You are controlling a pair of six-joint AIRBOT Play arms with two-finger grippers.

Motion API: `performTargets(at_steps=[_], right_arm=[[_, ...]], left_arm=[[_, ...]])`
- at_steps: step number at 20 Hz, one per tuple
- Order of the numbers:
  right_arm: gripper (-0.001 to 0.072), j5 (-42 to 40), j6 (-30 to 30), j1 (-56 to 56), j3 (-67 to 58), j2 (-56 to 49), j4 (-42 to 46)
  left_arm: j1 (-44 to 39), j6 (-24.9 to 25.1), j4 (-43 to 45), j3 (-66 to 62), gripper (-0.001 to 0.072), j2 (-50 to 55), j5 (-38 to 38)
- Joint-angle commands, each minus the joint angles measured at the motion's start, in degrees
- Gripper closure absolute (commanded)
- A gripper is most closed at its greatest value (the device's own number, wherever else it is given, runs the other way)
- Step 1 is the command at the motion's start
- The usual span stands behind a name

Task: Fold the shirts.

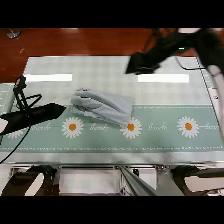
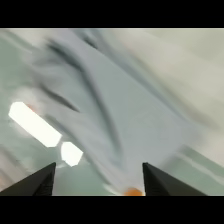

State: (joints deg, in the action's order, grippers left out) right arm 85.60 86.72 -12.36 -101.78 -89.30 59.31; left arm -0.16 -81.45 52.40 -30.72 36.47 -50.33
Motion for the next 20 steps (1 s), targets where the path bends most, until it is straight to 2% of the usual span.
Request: performTargets(at_steps=[1,3,4,5,7,10,13,16,20], right_arm=[[0.0091,-10.58,6.69,6.73,23.1,20.13,16.61],[0.0089,-26.08,13.62,6.38,44.22,29.73,13.18],[0.0087,-33.79,16.15,5.92,54.18,32.52,8.35],[0.0087,-39.63,16.44,5.7,61.61,33.33,1.92],[0.0087,-45.7,9.64,5.7,70.73,31.1,-13.7],[0.0087,-44.3,-4.2,5.7,71.67,22.58,-29.64],[0.0087,-40.02,-12.04,5.7,68.26,14.12,-37.07],[0.009,-35.32,-14.19,5.66,63.14,7.52,-37.99],[0.0092,-35.43,-13.6,0.11,56.28,1.42,-37.79]], left_arm=[[0.15,0.02,1.2,0.07,0.0687,0.02,0.24],[0.13,0.0,1.18,0.09,0.0687,0.31,0.13],[0.13,0.0,1.18,0.28,0.0687,0.46,0.17],[0.13,-0.02,1.14,0.66,0.0687,0.66,0.15],[0.13,-0.2,1.14,1.49,0.0687,0.68,-0.09],[0.13,-0.22,1.11,2.29,0.0687,0.7,-0.44],[0.13,-0.22,1.09,2.54,0.0687,0.68,-0.48],[0.13,-0.22,0.98,2.54,0.0687,0.68,-0.48],[0.13,-0.22,0.98,2.54,0.0687,0.68,-0.04]])
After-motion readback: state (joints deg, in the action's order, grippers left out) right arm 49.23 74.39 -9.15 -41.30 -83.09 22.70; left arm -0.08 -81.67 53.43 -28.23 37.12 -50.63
